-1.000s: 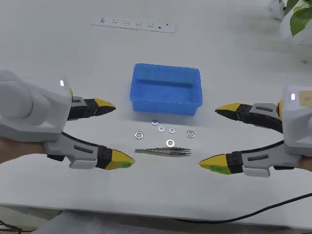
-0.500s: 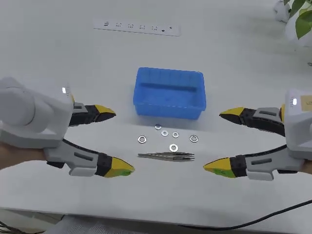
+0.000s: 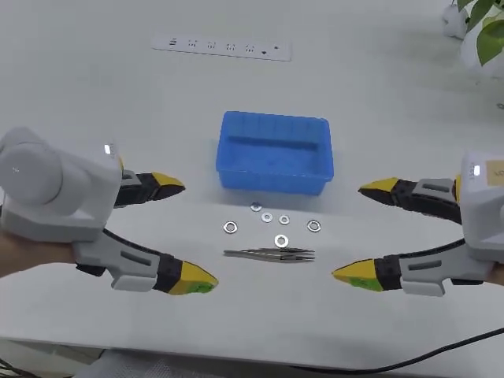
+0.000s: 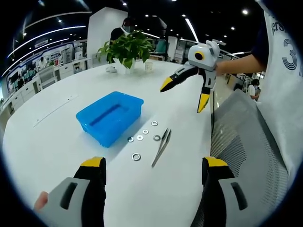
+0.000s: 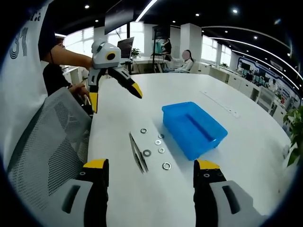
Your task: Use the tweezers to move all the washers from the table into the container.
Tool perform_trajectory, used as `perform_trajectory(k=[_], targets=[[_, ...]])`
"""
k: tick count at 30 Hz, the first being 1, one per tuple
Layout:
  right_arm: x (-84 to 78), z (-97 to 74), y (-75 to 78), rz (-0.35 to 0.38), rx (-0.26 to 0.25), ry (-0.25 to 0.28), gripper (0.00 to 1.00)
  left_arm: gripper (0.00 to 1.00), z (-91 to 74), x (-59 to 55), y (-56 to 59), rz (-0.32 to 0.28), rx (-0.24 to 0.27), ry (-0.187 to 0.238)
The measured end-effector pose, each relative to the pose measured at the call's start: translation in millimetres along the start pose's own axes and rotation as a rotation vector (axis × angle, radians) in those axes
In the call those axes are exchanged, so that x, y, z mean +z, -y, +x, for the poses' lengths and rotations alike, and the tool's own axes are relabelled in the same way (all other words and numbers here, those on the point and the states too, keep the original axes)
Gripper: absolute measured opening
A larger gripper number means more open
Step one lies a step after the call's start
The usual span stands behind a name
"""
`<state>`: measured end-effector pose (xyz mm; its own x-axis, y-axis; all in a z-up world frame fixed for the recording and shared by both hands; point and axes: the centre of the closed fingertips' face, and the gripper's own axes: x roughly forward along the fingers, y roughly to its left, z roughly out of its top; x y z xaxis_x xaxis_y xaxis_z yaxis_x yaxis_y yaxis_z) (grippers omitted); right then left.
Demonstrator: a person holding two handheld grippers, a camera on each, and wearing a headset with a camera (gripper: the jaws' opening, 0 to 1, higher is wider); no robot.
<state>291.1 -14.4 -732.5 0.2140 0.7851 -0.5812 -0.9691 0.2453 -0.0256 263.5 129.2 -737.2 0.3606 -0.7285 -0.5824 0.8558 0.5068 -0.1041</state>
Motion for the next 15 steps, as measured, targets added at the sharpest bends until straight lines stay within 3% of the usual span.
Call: perform_trajectory(k=[15], targets=[[0.3,0.6,0.6,0.005,-0.001,-0.005,0.74,0.90,-1.3,-0.1,-0.1,-0.006,0.012,0.003]])
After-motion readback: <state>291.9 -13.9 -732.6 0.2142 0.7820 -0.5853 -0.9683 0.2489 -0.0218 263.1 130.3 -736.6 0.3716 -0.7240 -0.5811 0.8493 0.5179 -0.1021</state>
